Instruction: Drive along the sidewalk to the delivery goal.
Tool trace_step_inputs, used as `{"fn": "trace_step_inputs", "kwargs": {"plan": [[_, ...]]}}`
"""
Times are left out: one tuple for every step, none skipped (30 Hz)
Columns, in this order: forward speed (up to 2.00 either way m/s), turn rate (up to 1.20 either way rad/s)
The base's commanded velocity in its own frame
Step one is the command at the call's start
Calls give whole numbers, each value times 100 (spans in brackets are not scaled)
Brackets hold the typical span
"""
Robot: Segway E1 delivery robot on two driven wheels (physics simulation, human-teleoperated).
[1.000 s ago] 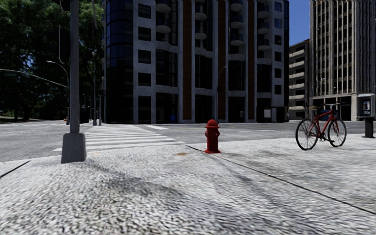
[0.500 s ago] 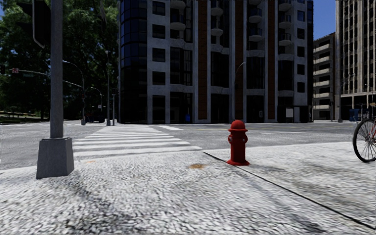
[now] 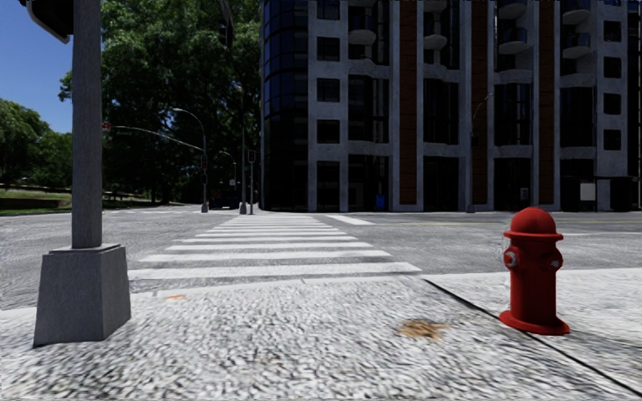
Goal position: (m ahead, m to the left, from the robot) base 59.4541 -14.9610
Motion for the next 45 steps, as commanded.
{"fn": "trace_step_inputs", "kwargs": {"plan": [[199,52],[199,52],[199,52],[199,52],[199,51],[199,51],[199,49],[199,38],[199,0],[199,0],[199,0],[199,0],[199,0],[199,0],[199,0],[199,0],[199,0],[199,0],[199,0],[199,0],[199,0],[199,0],[199,-17],[199,-17],[199,-26],[199,-32],[199,-34],[199,-34],[199,-35],[199,-31],[199,-24],[199,-24],[199,-19],[199,-17],[199,-16],[199,-10],[199,-10],[199,0],[199,0],[199,0],[199,0],[199,0],[199,0],[199,0],[199,0]]}}
